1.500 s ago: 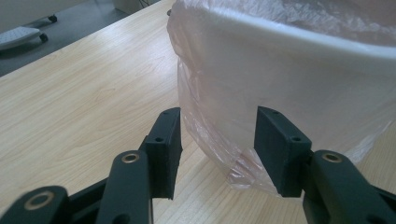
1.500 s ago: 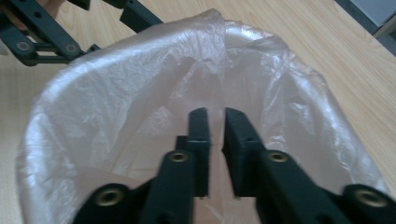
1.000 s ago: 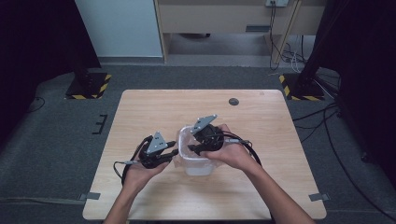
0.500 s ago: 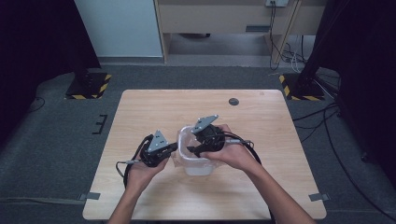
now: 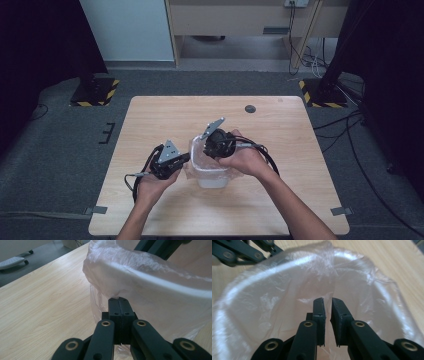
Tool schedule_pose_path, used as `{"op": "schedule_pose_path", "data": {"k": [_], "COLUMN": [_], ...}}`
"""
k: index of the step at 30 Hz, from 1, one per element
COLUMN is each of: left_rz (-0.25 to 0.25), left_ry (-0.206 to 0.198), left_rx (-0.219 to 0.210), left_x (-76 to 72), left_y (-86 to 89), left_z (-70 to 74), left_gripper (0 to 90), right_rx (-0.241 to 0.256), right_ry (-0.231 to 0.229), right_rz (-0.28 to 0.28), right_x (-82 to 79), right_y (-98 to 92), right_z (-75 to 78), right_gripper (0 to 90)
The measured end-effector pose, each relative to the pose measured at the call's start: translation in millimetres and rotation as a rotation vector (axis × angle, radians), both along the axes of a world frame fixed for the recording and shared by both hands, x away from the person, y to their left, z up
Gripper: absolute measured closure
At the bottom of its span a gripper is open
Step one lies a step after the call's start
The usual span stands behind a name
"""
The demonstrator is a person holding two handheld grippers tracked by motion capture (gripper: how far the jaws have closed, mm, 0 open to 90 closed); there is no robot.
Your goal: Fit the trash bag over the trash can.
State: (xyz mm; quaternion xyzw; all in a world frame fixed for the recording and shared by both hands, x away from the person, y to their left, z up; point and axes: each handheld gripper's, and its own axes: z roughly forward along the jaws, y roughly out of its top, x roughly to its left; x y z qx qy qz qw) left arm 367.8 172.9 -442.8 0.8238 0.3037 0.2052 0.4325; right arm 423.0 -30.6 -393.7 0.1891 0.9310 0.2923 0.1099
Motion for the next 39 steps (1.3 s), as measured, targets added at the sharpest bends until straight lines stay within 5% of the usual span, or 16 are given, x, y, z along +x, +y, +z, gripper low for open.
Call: {"op": "schedule_pose_path", "data": {"k": [4, 6, 14, 32, 39], "left_rz": [0.003, 0.007, 0.003, 0.004, 0.005], "left_ry": [0.000, 0.001, -0.001, 0.010, 0.018], "left_rx": [0.001, -0.006, -0.008, -0.020, -0.023], "left_x": [-0.2, -0.4, -1.1, -3.2, -4.7], "left_y": [1.0, 1.3, -0.8, -0.8, 0.2], "left_z": [-0.4, 0.2, 1.0, -0.8, -3.3], "left_gripper": [90.0, 90.0, 90.0, 90.0, 90.0], "right_rx": [-0.067, -0.112, -0.140, 0.014, 0.145], "right_ry": [0.010, 0.020, 0.006, -0.010, -0.026], "right_rz": [-0.022, -0.033, -0.020, -0.024, -0.070], "right_x": [3.1, 5.7, 8.1, 3.5, 0.7], "right_y": [8.9, 13.2, 14.4, -3.8, -22.8], "right_z": [-4.4, -5.9, -12.5, 0.6, 10.7], "right_gripper": [75.7, 55.3, 35.9, 26.1, 19.5]}}
